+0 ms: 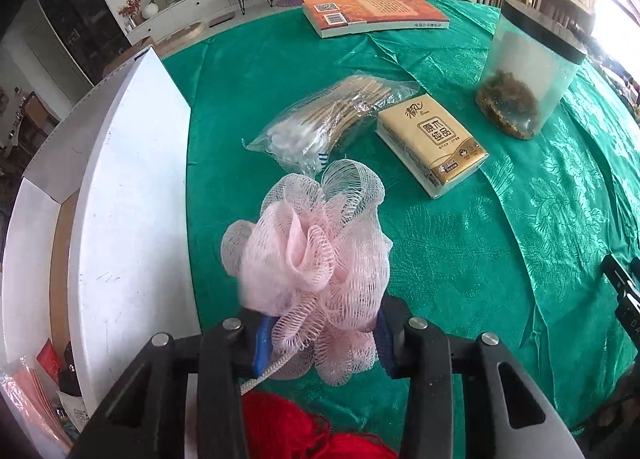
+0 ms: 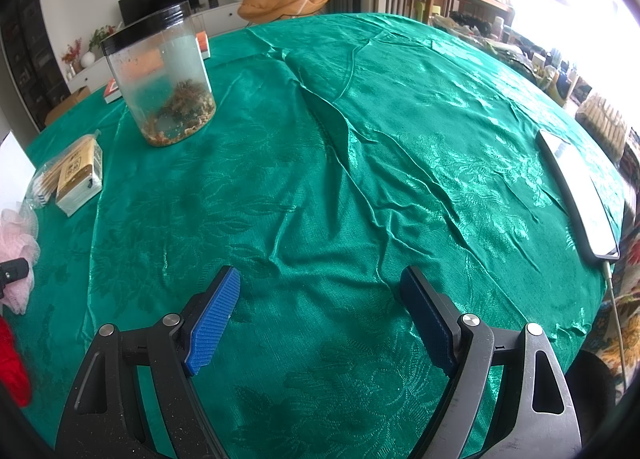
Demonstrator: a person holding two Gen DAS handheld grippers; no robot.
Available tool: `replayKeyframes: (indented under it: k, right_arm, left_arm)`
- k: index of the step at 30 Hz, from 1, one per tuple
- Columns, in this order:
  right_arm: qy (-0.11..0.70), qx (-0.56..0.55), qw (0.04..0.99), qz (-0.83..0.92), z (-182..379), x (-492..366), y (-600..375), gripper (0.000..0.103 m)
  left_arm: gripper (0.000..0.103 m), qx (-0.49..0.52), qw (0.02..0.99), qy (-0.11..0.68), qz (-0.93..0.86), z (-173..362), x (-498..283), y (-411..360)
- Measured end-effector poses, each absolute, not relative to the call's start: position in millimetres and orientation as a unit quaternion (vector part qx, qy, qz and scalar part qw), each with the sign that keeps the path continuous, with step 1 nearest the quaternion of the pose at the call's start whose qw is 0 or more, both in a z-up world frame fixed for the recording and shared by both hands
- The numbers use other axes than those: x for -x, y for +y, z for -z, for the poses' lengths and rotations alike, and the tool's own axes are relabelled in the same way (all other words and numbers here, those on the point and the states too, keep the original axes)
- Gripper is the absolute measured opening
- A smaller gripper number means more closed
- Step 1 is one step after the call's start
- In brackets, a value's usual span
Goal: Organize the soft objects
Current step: 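Grasp the pink mesh bath puff with the left tool while the right tool grasps the tissue pack, then carry both items into the white box and open both tools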
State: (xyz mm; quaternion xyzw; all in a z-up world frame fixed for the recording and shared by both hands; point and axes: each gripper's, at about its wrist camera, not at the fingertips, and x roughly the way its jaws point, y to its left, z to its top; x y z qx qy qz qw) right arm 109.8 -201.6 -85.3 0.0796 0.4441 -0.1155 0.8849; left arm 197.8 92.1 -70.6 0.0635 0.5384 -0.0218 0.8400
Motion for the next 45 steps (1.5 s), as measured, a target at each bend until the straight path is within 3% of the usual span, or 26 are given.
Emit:
replayKeyframes:
  k: [8,13,21,27,28,29,39,45]
  right_arm:
    - [0.43,-0.134,0.888,0.086,79.6,-103.9,-214.5,0.085]
    - [0.422,-0.183,0.887,-0.044,73.4,-116.2,-202.7,0.085]
    - [0.442,-0.054,0.875,-0.191,51.0,-199.4,-84.6,0.085]
    - [0.48,0.05,0.86,-0.164,70.2,-243.4,-30.2,0.082]
    - [0.482,0.046,0.859,-0.164,71.7,-243.6,-31.8,0.077]
    - [0.482,0.038,0.859,-0.166,72.1,-241.2,-35.6,0.056]
    - [0.466,-0.043,0.872,-0.143,52.7,-150.9,-137.6,0.055]
    - [0.431,-0.117,0.892,-0.068,39.8,-166.6,-230.7,0.055]
  left_arm:
    - [0.034,0.025,0.872,0.483,0.077,22.4,-166.9,110.8]
    - [0.034,0.088,0.881,0.457,0.083,-0.8,-156.1,127.6]
    - [0.034,0.113,0.886,0.442,0.086,-15.3,-145.9,139.2]
    - [0.034,0.108,0.887,0.441,0.084,-15.7,-140.2,139.1]
    - [0.034,0.109,0.887,0.441,0.084,-15.3,-139.6,139.5]
    - [0.034,0.111,0.887,0.441,0.083,-14.6,-139.4,139.9]
    - [0.034,0.119,0.885,0.438,0.099,-11.1,-138.1,132.2]
    - [0.034,0.119,0.889,0.429,0.105,-22.0,-138.1,127.0]
